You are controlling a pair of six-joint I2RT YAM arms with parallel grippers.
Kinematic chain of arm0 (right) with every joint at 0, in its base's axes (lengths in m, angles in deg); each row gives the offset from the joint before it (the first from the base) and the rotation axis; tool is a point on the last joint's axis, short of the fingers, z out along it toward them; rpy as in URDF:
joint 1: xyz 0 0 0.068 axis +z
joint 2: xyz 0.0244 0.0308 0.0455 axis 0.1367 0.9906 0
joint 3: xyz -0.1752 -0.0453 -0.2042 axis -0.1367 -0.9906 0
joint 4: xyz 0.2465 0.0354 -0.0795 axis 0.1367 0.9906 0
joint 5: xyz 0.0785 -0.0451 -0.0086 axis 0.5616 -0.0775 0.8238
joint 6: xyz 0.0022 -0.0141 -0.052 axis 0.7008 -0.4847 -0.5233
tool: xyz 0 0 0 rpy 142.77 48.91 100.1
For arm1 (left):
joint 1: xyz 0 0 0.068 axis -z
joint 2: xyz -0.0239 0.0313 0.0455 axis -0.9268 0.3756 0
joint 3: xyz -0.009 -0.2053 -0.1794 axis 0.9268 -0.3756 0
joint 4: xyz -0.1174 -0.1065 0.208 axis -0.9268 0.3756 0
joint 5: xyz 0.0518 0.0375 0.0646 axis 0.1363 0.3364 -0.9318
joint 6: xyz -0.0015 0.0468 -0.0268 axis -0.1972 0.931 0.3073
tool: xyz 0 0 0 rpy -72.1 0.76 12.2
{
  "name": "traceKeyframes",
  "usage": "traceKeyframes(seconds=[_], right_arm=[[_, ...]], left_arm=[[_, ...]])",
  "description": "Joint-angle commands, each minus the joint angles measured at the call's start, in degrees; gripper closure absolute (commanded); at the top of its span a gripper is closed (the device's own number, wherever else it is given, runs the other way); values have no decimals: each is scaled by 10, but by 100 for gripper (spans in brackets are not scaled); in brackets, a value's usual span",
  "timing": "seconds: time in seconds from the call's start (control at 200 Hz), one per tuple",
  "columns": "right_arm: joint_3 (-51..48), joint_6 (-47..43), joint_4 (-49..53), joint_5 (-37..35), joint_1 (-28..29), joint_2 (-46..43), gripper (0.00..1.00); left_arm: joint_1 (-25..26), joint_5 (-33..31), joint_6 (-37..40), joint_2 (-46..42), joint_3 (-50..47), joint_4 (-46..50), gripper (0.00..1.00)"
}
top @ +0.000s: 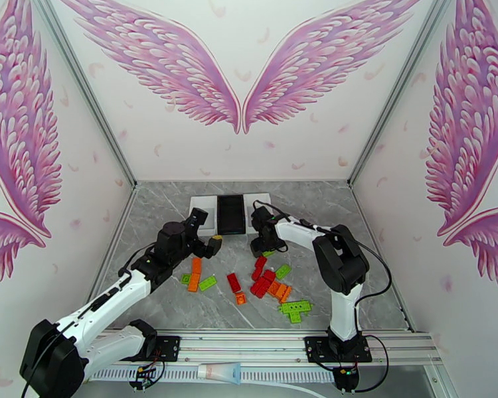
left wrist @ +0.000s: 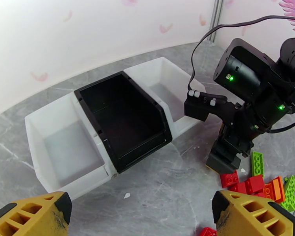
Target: Sort the legos into containers by color
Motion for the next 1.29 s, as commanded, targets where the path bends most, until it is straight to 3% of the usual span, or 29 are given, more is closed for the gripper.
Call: traceKeyframes(seconds=[0.0,0.185,0.46,0.72,1.075,1.16,1.289], right_arm=[[0,1,21,-1,-2,12,27],[-7,15,18,-5,-3,0,52],[-15,51,-27,1,-2,-70,56],[24,70,-128,-30,-14,-104,56],[176,39,-157,-46,-55,29,56],[201,30,-160,-45,-61,54,52],[238,14,-152,-37,-66,71,30]], left_arm=[[8,28,22,12,-8,-26,1],[17,35,26,26,-8,-39,1],[26,48,27,39,-3,-51,1],[42,50,21,54,3,-66,1],[47,22,18,59,2,-69,1],[47,11,18,52,0,-61,1],[46,-25,8,37,-4,-44,1]])
